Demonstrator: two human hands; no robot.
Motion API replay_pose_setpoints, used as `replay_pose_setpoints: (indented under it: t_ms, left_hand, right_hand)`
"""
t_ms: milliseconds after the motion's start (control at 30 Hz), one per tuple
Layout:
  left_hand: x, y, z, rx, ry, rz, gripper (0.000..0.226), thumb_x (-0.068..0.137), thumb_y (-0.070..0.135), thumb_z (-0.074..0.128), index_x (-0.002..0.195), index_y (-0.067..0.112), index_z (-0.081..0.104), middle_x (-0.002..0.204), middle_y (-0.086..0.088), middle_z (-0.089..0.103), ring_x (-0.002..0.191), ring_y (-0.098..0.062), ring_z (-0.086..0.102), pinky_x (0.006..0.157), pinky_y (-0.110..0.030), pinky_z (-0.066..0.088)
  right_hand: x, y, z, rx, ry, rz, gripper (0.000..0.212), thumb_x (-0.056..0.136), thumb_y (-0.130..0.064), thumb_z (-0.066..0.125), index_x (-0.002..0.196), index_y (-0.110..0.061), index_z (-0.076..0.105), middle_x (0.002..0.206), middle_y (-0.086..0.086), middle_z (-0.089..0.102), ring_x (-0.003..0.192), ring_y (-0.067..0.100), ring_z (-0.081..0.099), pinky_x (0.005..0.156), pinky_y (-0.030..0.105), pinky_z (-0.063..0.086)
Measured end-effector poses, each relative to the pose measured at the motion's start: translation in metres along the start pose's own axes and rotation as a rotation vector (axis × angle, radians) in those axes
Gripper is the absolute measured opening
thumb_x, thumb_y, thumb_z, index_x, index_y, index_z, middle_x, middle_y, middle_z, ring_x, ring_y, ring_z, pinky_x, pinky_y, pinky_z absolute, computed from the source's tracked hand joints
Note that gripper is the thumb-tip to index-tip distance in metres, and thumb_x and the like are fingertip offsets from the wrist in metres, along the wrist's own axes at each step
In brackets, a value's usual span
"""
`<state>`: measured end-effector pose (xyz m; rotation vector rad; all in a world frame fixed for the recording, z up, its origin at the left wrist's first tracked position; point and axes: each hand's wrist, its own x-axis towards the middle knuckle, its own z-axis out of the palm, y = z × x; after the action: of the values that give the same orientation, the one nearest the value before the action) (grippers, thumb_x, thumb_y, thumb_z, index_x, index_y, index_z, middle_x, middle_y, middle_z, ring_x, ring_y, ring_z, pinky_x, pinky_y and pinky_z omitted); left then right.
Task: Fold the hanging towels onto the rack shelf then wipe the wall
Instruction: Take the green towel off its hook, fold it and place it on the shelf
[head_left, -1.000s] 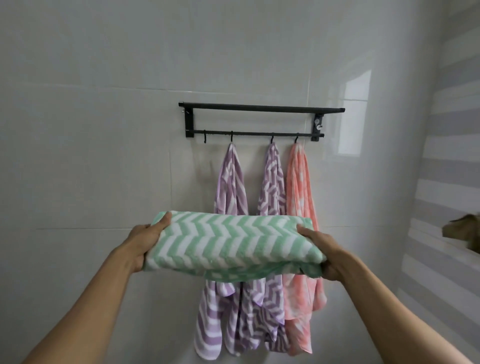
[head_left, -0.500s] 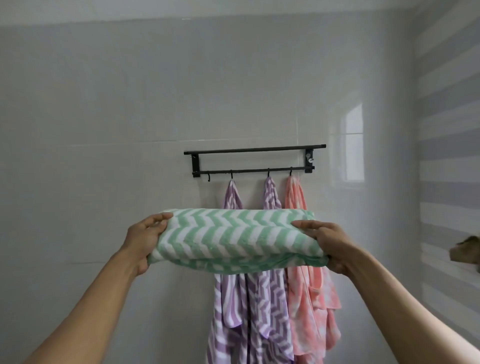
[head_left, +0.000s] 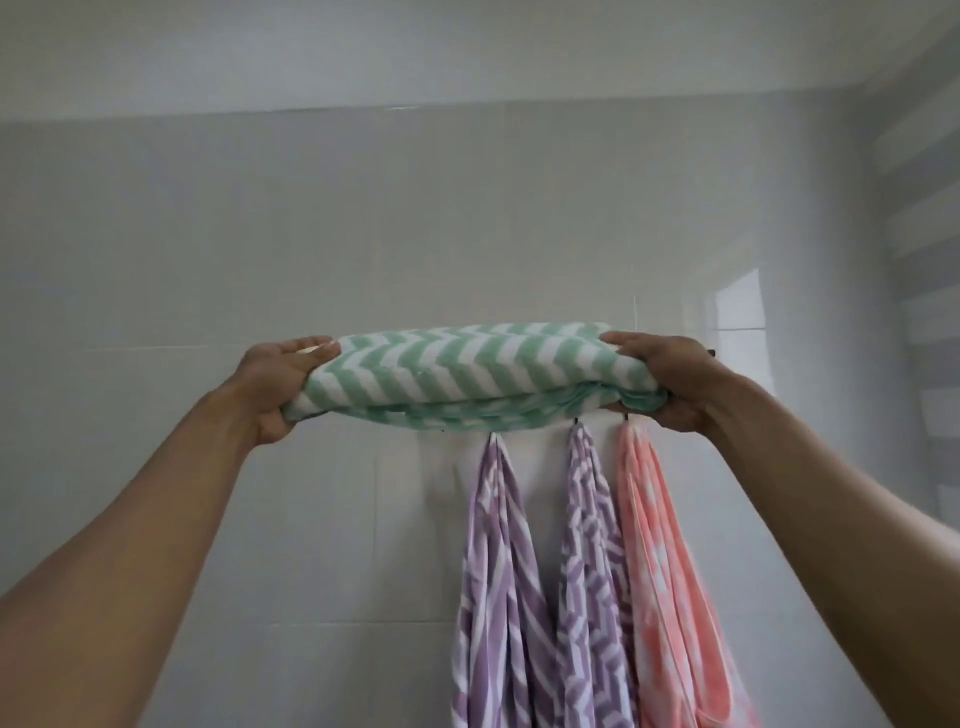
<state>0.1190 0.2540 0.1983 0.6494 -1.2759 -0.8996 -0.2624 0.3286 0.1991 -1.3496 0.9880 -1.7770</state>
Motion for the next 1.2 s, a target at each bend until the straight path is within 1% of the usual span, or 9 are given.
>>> replay_pose_setpoints:
  t_ms: [67,233,433,633,700,800,967,1100,1200]
  left_hand:
    - [0.038,0.006,-0.003,0.005,-0.008,0.012,0.026,0.092,0.016,0.069,0.116,0.008,0.067,0.087,-0.008,0.075,0.056,-0.014,0.071,0.045,-0.026,0.055]
    - [0.138,0.010,-0.014,0.057,-0.053,0.019,0.018,0.094,0.021,0.067,0.108,0.010,0.071,0.092,-0.007,0.072,0.053,-0.012,0.069,0.044,-0.022,0.053]
    - [0.224,-0.011,-0.012,0.062,-0.059,-0.007,0.013,0.093,0.024,0.070,0.092,0.012,0.071,0.067,0.000,0.073,0.049,-0.010,0.066,0.045,-0.021,0.053]
    - [0.280,-0.033,-0.008,0.057,-0.052,-0.025,0.015,0.094,0.024,0.069,0.094,0.009,0.068,0.085,-0.005,0.069,0.048,-0.011,0.066,0.045,-0.022,0.054]
    - [0.295,-0.035,-0.006,0.052,-0.050,-0.039,0.016,0.095,0.024,0.068,0.095,0.008,0.067,0.083,-0.007,0.069,0.049,-0.012,0.067,0.045,-0.023,0.054]
    - [0.315,-0.038,-0.002,0.065,-0.063,-0.070,0.015,0.095,0.021,0.066,0.097,0.006,0.067,0.080,-0.008,0.072,0.055,-0.014,0.069,0.048,-0.024,0.056]
    - [0.333,-0.059,0.008,0.144,-0.101,-0.166,0.019,0.094,0.011,0.059,0.108,0.001,0.069,0.101,-0.013,0.070,0.085,-0.020,0.067,0.066,-0.028,0.060]
    - [0.330,-0.060,0.010,0.182,-0.116,-0.218,0.015,0.095,0.008,0.055,0.097,-0.002,0.066,0.087,-0.013,0.065,0.070,-0.018,0.065,0.047,-0.023,0.057]
    - [0.330,-0.054,0.013,0.165,-0.113,-0.224,0.016,0.096,0.008,0.053,0.096,-0.003,0.065,0.087,-0.014,0.062,0.067,-0.019,0.064,0.041,-0.021,0.052]
  right_hand:
    - [0.037,-0.007,0.015,-0.006,-0.002,-0.030,0.030,0.093,-0.007,0.062,0.122,-0.005,0.070,0.127,0.026,0.064,0.091,0.035,0.069,0.058,0.035,0.058]
    - [0.128,-0.015,0.047,-0.052,-0.032,-0.098,0.031,0.093,-0.008,0.062,0.122,0.004,0.067,0.122,0.025,0.068,0.092,0.034,0.071,0.069,0.040,0.061]
    - [0.216,-0.004,0.065,-0.122,0.029,-0.102,0.040,0.084,-0.010,0.068,0.120,0.005,0.067,0.123,0.027,0.067,0.096,0.036,0.072,0.071,0.039,0.059]
    - [0.277,0.014,0.073,-0.094,-0.013,-0.082,0.032,0.088,0.001,0.057,0.117,0.011,0.066,0.118,0.026,0.067,0.083,0.033,0.070,0.064,0.034,0.059]
    - [0.293,0.015,0.074,-0.082,-0.021,-0.064,0.021,0.088,0.002,0.054,0.102,0.008,0.069,0.108,0.022,0.067,0.078,0.031,0.069,0.064,0.034,0.059]
    - [0.313,0.018,0.073,-0.047,0.016,-0.014,0.019,0.088,0.003,0.046,0.077,0.000,0.062,0.094,0.021,0.064,0.073,0.031,0.068,0.061,0.034,0.060]
    - [0.329,0.031,0.067,-0.090,0.023,0.128,0.020,0.091,-0.001,0.042,0.092,0.007,0.060,0.092,0.026,0.067,0.068,0.034,0.073,0.058,0.038,0.063]
    - [0.329,0.034,0.063,-0.146,0.018,0.175,0.019,0.091,0.000,0.044,0.086,0.011,0.059,0.073,0.024,0.070,0.059,0.033,0.072,0.054,0.039,0.063]
    - [0.330,0.028,0.061,-0.171,0.024,0.176,0.019,0.091,-0.002,0.045,0.090,0.011,0.060,0.080,0.025,0.070,0.062,0.033,0.073,0.054,0.037,0.063]
